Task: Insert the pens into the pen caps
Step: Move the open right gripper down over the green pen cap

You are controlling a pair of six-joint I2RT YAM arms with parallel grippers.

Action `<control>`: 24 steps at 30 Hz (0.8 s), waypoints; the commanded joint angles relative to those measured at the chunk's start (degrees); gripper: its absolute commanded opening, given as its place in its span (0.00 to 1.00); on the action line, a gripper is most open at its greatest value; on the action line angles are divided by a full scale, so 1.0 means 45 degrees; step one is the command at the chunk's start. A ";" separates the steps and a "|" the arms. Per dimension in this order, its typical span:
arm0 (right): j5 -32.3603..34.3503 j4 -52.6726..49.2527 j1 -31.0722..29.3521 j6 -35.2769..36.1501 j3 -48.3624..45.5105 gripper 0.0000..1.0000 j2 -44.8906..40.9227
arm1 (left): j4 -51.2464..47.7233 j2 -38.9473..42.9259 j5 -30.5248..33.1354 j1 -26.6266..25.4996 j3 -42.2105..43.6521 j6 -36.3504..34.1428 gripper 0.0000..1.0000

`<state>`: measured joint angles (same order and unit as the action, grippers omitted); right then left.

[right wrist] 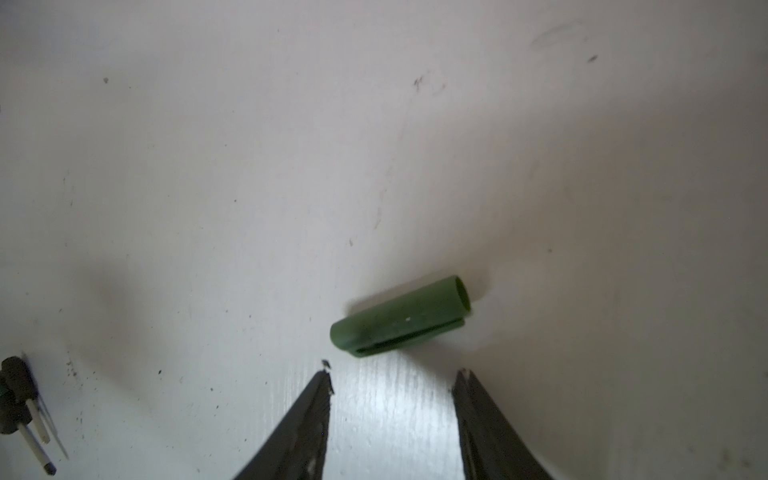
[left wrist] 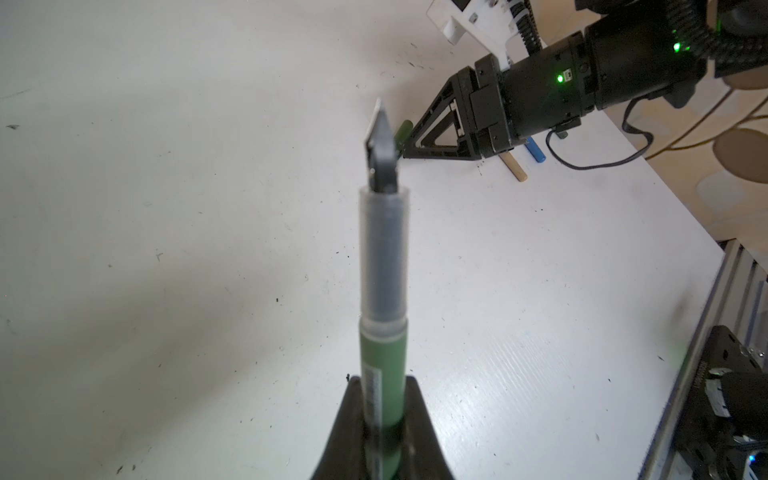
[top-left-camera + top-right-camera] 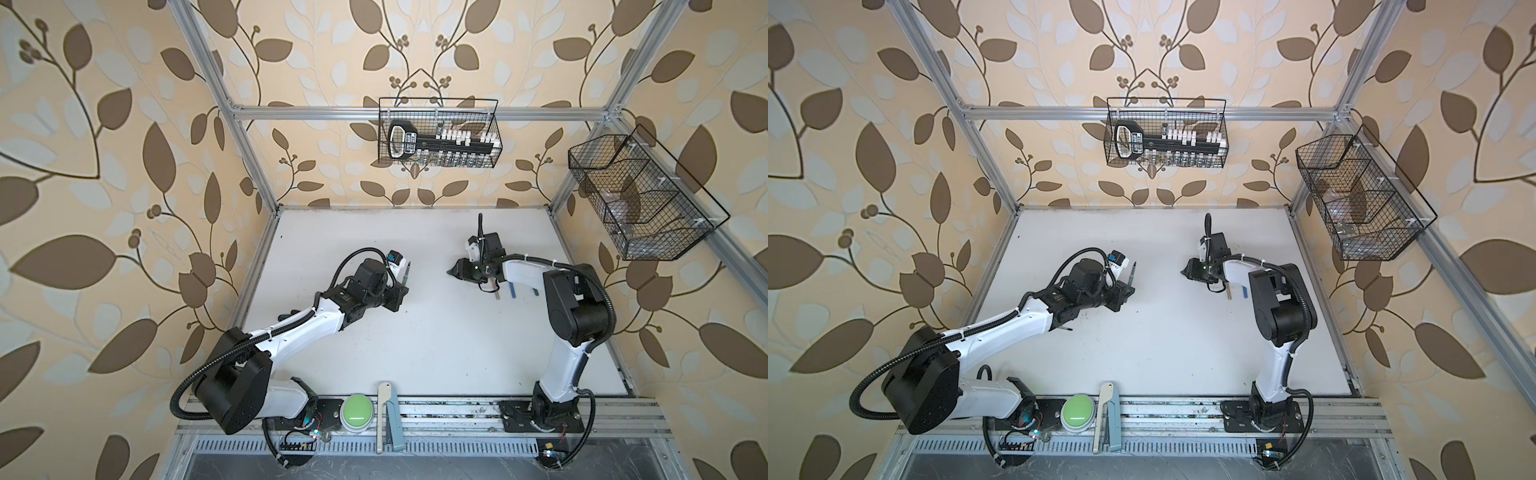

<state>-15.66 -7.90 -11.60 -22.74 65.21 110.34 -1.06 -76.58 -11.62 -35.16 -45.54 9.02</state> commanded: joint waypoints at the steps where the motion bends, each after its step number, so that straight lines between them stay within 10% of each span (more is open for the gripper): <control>1: -0.0020 -0.0004 0.0116 0.0259 0.0574 0.50 0.0636 | 0.0179 0.0417 0.0106 0.0062 0.0064 -0.0269 0.00; 24: -0.2154 -0.1670 -0.1672 0.2320 0.3461 0.46 0.2805 | 0.0162 0.0435 -0.0031 0.0068 0.0079 -0.0282 0.00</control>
<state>-23.24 -10.20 -18.11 -16.45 79.61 121.30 -1.13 -76.58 -11.51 -35.16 -45.54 8.91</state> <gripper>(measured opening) 0.465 0.118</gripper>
